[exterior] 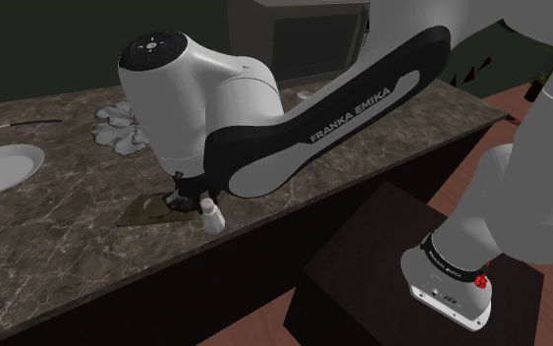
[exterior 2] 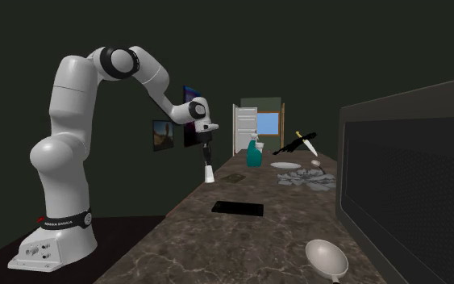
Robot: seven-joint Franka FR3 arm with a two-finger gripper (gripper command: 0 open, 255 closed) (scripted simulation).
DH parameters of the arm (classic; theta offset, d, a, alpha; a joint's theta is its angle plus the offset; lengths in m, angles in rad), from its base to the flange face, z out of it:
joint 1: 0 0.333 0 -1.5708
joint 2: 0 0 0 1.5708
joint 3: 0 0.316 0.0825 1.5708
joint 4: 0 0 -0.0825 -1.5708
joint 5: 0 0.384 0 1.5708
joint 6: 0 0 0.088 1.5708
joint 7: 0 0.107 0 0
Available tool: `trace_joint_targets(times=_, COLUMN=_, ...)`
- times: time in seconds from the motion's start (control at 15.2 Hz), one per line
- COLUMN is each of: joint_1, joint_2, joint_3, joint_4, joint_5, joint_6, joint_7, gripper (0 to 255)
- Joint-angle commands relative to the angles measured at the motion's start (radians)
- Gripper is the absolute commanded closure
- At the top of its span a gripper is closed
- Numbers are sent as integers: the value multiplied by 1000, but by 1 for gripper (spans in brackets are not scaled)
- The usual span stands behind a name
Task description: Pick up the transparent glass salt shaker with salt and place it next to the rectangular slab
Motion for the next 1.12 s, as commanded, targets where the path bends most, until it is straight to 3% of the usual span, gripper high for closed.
trace_joint_targets(times=0.0, joint_1=0, joint_2=1, joint_3=0, joint_4=0, joint_5=-1, joint_6=1, joint_7=1, gripper=255)
trace_joint_targets(times=0.26, joint_1=0, joint_2=1, joint_3=0, joint_4=0, joint_5=-1, joint_6=1, joint_7=1, gripper=255)
trace_joint_targets(times=0.33, joint_1=0, joint_2=1, joint_3=0, joint_4=0, joint_5=-1, joint_6=1, joint_7=1, gripper=0)
trace_joint_targets(times=0.66, joint_1=0, joint_2=1, joint_3=0, joint_4=0, joint_5=-1, joint_6=1, joint_7=1, gripper=0)
trace_joint_targets(times=0.92, joint_1=4, joint_2=-54, joint_3=16, joint_4=62, joint_5=44, joint_6=-107, joint_7=-28, gripper=0)
trace_joint_targets(times=1.06, joint_1=4, joint_2=-54, joint_3=16, joint_4=61, joint_5=44, joint_6=-107, joint_7=-28, gripper=0)
